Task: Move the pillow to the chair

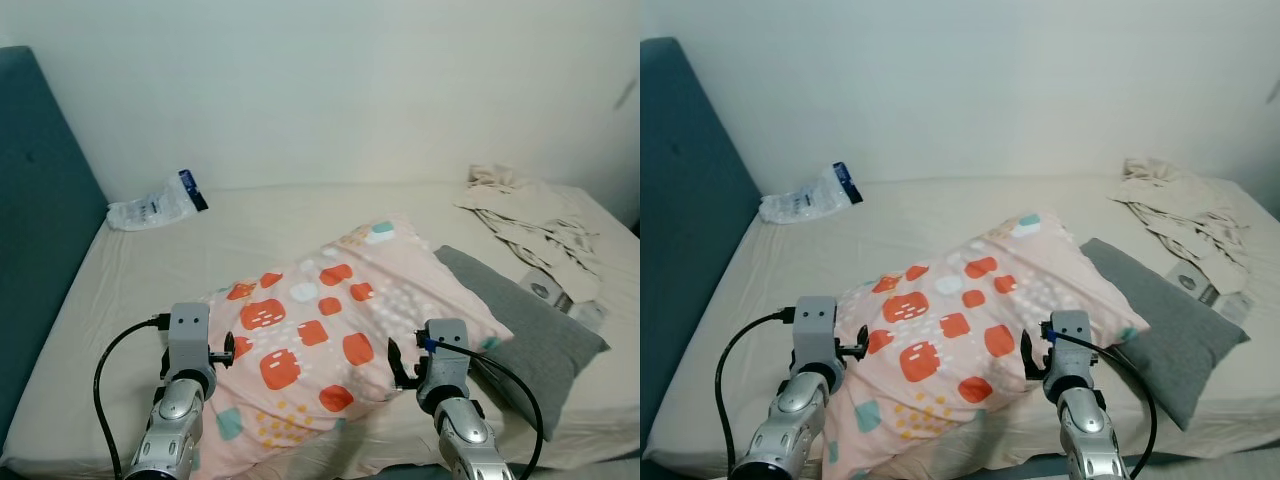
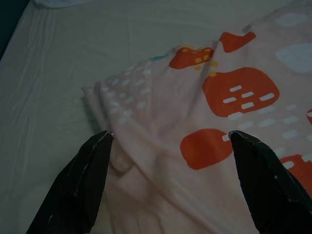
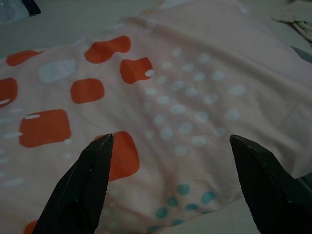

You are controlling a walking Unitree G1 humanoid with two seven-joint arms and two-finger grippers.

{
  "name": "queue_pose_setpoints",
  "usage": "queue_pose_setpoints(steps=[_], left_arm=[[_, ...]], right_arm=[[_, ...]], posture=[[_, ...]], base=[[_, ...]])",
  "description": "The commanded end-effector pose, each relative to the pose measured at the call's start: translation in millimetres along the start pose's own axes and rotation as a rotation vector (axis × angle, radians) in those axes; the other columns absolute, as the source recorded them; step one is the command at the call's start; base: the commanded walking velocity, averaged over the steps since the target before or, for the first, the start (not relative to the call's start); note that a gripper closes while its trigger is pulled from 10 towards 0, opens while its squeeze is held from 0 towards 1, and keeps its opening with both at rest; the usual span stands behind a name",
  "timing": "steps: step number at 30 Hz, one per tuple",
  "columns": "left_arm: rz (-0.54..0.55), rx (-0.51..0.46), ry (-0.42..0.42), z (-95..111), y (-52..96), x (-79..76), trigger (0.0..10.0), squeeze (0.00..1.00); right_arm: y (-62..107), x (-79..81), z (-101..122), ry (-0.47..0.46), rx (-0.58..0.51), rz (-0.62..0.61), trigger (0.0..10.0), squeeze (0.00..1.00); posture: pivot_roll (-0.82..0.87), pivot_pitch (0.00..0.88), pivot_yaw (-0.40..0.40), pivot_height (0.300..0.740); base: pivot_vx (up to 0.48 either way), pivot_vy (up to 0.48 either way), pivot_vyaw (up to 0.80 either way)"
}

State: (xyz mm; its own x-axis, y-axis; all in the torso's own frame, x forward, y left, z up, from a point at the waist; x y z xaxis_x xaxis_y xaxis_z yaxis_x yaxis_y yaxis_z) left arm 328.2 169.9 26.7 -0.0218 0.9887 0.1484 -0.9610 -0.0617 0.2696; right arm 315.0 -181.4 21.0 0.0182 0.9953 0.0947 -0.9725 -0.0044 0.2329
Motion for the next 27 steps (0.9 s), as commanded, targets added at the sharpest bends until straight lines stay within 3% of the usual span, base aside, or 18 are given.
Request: queue_pose_setpoints(steps=[1,6,13,27], left_arm=[[-0.009,-0.017,-0.012,1.7,1.4,-2.8,10.0,0.0],[0.003,-0.02,-0.029,2.8,0.8,-1.7,10.0,0.0],[0.032,0.018,-0.021,-5.6,1.1,1.4,10.0,0.0],[0.062,0.022,0.012,-3.0,-2.0,6.0,10.0,0.0]], right_arm=[[1.6,-2.8,-3.3,-0.011,0.014,-0.015,10.0,0.0],[1.4,-2.9,-3.7,-0.012,0.015,-0.017,10.0,0.0],[2.6,-4.2,-11.0,-0.032,0.04,-0.033,10.0,0.0],[-0.8,1.9,-6.9,-0.03,0.032,-0.007,10.0,0.0]], posture=[[-0.02,0.05,-0.023,0.734],[-0.02,0.053,-0.019,0.734],[-0.02,0.055,-0.014,0.734],[-0.02,0.057,-0.01,0.734]], base=[[0.0,0.0,0.0],[0.0,0.0,0.0],[0.0,-0.464,0.0],[0.0,0.0,0.0]])
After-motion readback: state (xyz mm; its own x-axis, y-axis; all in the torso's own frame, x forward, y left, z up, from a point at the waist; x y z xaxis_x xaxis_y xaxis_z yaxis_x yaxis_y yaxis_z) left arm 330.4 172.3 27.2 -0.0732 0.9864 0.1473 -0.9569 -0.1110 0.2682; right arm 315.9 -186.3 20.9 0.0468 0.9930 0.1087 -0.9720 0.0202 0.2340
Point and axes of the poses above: a point about 5 cm out from each wrist's last joint towards the gripper, its own y axis pointing back from the gripper into the wrist, its own z axis along the axis of the wrist's last joint, x = y × z, the point moved 4 cm from there along -y, pointing out of the wrist towards the gripper, and after that the axes turned 8 degrees about -y, right-handed, at the moved point
